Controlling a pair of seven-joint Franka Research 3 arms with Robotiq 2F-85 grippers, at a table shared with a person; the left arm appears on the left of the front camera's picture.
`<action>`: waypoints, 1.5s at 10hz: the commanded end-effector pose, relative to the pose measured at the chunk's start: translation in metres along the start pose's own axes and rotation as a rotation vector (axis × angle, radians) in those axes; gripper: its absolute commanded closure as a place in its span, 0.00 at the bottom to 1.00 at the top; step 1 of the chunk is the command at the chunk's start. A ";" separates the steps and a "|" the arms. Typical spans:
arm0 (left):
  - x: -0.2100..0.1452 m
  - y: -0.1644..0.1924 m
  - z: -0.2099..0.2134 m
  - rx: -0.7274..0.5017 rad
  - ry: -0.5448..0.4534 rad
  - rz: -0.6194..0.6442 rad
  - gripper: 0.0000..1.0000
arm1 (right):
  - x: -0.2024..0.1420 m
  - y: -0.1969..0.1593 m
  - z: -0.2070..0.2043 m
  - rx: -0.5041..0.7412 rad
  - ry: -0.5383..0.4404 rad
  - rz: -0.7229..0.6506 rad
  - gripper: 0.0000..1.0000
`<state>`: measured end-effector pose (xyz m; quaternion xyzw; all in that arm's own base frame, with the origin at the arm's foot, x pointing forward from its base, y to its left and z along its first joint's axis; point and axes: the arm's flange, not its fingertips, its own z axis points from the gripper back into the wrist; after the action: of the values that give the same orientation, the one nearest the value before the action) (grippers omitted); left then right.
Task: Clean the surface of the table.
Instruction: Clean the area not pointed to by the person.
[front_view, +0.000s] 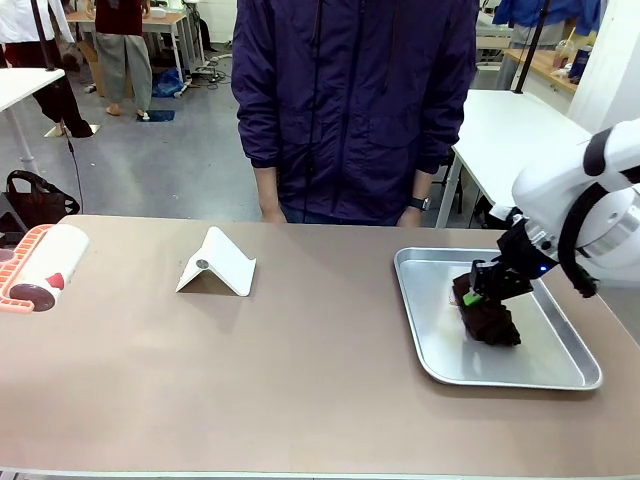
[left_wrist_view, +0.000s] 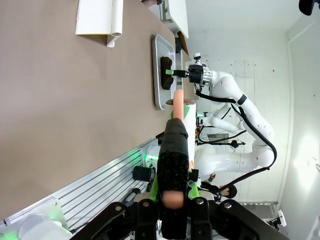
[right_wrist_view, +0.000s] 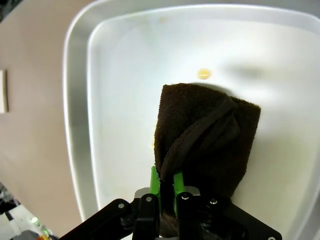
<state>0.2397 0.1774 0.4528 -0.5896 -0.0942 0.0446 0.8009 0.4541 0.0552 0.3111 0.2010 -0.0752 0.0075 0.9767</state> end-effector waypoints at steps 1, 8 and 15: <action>0.001 -0.003 0.000 -0.009 -0.009 0.005 0.78 | 0.001 0.014 -0.018 0.067 0.050 0.095 0.89; 0.001 -0.003 0.000 -0.009 -0.009 0.005 0.78 | -0.007 0.031 -0.026 0.145 0.145 0.222 0.89; 0.001 -0.003 0.000 -0.009 -0.009 0.005 0.78 | -0.017 -0.011 0.067 0.664 -0.048 0.158 0.89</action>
<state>0.2397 0.1773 0.4530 -0.5895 -0.0944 0.0445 0.8010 0.4348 0.0355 0.3666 0.4396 -0.0826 0.1143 0.8871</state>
